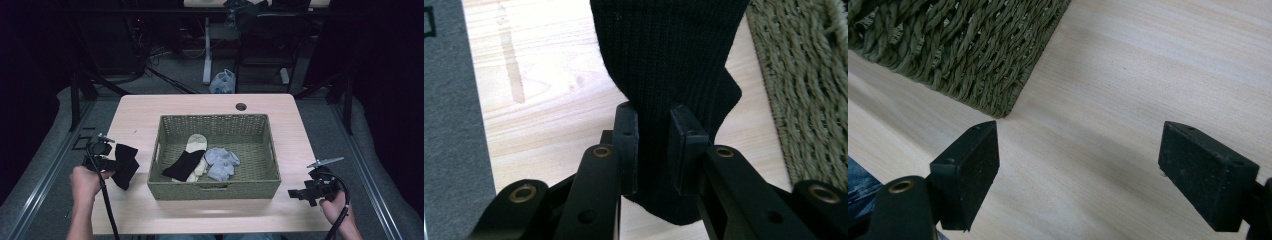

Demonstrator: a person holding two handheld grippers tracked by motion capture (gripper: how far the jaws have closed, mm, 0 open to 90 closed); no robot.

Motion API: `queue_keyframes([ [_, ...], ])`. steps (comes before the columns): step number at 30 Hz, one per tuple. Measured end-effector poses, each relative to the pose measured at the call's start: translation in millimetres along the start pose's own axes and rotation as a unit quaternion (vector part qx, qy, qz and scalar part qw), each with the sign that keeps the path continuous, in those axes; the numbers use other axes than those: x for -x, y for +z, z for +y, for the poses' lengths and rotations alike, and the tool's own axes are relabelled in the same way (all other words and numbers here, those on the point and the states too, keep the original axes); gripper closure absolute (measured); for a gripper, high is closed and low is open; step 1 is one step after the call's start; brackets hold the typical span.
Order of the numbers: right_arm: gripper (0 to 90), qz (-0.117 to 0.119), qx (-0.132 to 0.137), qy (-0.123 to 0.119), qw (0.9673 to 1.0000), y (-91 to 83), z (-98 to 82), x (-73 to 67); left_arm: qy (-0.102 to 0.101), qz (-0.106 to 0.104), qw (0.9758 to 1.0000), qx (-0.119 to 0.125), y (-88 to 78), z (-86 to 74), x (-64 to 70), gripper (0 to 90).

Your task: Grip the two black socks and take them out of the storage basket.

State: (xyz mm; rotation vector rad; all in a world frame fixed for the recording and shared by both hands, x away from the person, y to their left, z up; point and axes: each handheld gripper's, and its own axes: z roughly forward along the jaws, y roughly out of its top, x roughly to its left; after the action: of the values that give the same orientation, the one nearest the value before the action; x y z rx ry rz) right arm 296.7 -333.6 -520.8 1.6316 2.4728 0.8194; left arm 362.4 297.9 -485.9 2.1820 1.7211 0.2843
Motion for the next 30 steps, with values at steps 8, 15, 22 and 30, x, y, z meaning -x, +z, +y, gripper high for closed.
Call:
queue_keyframes([
  [8,16.4,0.001,0.000,0.000,1.0000,-0.4,-0.1,0.3,-0.003,0.005,1.0000,-0.005,11.4,-6.2,-2.5,77.0],
  [15,16.4,0.001,0.001,0.000,1.0000,-0.5,0.0,0.5,-0.002,0.007,0.9999,-0.012,18.8,-7.0,-2.9,76.9],
  [22,16.3,0.002,0.000,0.000,1.0000,-0.3,-0.1,0.6,-0.006,0.007,0.9996,-0.027,28.9,-10.4,-5.3,76.6],
  [30,16.3,0.002,0.000,0.000,1.0000,0.2,0.0,0.7,-0.010,0.003,0.9990,-0.044,38.0,-12.6,-8.1,75.6],
])
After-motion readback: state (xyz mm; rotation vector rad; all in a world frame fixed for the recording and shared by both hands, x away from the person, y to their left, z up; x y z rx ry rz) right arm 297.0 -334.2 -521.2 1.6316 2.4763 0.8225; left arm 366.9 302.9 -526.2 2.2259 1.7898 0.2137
